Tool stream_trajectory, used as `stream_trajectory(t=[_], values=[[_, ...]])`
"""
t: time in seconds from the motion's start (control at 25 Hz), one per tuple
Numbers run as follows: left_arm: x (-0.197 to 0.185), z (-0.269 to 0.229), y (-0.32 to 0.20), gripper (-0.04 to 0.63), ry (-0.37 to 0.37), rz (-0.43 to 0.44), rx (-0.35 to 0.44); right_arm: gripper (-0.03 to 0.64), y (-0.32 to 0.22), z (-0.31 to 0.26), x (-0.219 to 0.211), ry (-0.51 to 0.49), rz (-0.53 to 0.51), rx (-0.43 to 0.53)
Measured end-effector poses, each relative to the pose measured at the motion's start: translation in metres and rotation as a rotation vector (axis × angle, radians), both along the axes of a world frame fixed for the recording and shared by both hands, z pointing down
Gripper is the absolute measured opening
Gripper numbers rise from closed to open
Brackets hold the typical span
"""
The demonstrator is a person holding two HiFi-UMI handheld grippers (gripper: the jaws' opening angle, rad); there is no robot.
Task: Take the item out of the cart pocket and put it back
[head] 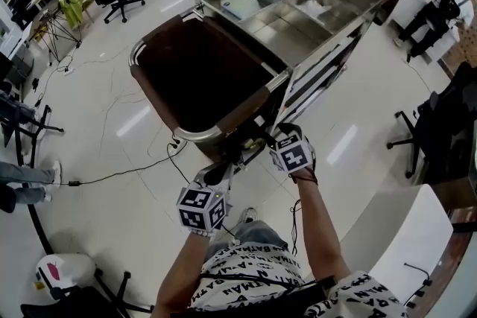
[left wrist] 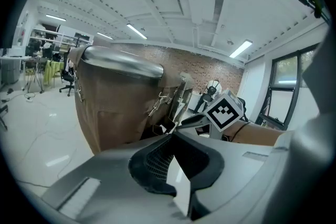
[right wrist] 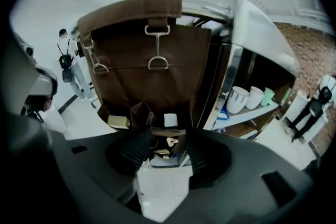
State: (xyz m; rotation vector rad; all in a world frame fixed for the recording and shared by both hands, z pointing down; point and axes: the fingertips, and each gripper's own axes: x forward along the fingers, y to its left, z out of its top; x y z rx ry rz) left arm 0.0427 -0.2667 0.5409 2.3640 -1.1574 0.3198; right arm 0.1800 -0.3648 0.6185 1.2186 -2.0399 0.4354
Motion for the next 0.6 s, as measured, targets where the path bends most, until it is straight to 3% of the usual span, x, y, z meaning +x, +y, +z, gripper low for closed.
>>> stream_trajectory(t=[0.2, 0.36, 0.6], values=[[0.000, -0.009, 0.025, 0.002, 0.010, 0.050, 0.026, 0.221, 0.053, -0.024, 0.012, -0.119, 0.119, 0.044], [-0.007, -0.022, 0.054, 0.003, 0.021, 0.081, 0.050, 0.221, 0.106, -0.050, -0.005, -0.227, 0.182, 0.084], [-0.033, -0.042, 0.106, 0.002, 0.028, 0.114, 0.120, 0.213, 0.186, -0.083, -0.053, -0.546, 0.285, 0.143]])
